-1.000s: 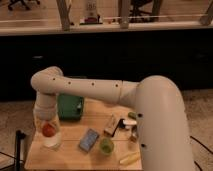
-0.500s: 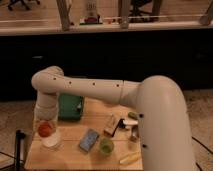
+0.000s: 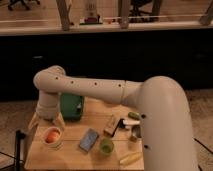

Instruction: Place apple in paper cup

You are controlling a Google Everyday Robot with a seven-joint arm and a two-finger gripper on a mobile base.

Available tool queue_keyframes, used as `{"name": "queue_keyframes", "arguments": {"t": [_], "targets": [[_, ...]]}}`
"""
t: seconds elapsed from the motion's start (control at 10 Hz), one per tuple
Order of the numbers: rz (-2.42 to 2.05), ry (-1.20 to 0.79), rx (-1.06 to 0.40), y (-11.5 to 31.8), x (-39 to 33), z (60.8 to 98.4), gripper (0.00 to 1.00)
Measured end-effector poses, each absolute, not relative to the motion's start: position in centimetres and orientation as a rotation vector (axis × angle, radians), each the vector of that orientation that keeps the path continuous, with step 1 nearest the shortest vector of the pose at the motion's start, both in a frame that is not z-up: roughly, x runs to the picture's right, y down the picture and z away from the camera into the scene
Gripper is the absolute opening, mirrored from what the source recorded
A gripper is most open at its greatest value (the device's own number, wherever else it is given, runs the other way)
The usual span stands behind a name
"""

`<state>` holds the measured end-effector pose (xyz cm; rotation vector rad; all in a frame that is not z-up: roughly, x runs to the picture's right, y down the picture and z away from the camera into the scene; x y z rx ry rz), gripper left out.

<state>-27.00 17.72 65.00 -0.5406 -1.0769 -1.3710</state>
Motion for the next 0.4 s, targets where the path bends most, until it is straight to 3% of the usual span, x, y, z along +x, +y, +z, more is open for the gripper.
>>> {"name": "queue_keyframes", "arguments": {"t": [0.4], "targets": [[-1.369,-1.073,-0.538,17.3,-26.88,64.93,0.8]]}}
